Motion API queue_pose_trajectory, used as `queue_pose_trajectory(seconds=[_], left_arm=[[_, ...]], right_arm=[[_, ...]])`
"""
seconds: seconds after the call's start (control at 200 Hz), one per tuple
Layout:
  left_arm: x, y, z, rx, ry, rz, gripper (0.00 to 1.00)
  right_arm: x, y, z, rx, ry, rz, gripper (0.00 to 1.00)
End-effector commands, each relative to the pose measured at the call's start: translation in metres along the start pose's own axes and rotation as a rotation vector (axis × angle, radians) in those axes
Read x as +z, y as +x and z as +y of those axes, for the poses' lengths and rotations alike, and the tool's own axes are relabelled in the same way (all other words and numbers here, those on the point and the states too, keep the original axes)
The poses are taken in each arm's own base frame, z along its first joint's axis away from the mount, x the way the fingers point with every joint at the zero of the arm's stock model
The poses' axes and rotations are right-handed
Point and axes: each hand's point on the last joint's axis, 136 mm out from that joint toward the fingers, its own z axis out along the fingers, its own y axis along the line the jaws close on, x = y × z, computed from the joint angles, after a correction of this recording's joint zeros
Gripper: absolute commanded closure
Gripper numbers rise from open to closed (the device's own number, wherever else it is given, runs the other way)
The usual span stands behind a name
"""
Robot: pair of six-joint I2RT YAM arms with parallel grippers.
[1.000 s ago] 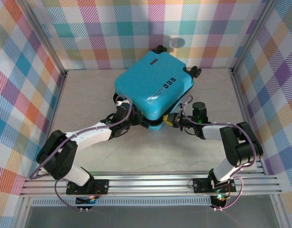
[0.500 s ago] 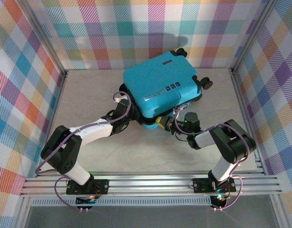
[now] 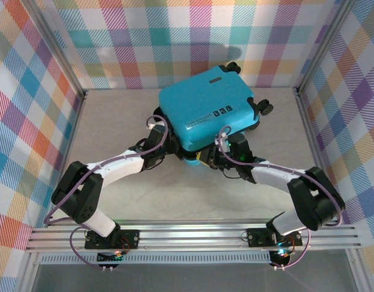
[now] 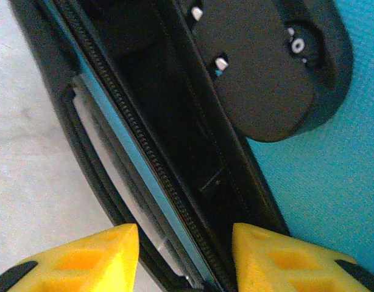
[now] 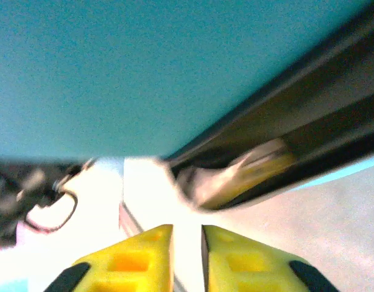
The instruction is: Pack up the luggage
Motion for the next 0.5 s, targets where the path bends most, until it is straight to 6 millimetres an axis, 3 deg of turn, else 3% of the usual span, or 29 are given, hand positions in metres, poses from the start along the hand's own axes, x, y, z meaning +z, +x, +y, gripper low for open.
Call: queue_pose_trajectory(seconds=[0.0,0.12,0.295,0.495], left_arm=[[-0.026,0.042,-0.056,0.116,0.189,0.174,0.53],[-0.044,0.051,-0.07,0.144,0.215,0.182,0.49],[-0.062,0.05,-0.056,0.137,0.147,0.157,0.47],[-0.07,0.049,-0.054,0.131,0.157,0.15,0.44]], right_arm=[[-0.008,0.034,0.023,-0.138,-0.032,0.163,0.7],[-0.02,0.032,0.014,-0.154,0.035,0.147,0.64],[-0.065,0.017,0.005,-0.183,0.143,0.051,0.59],[-0.139,-0.042,0.01,-0.222,0.232,-0.219,0.47]])
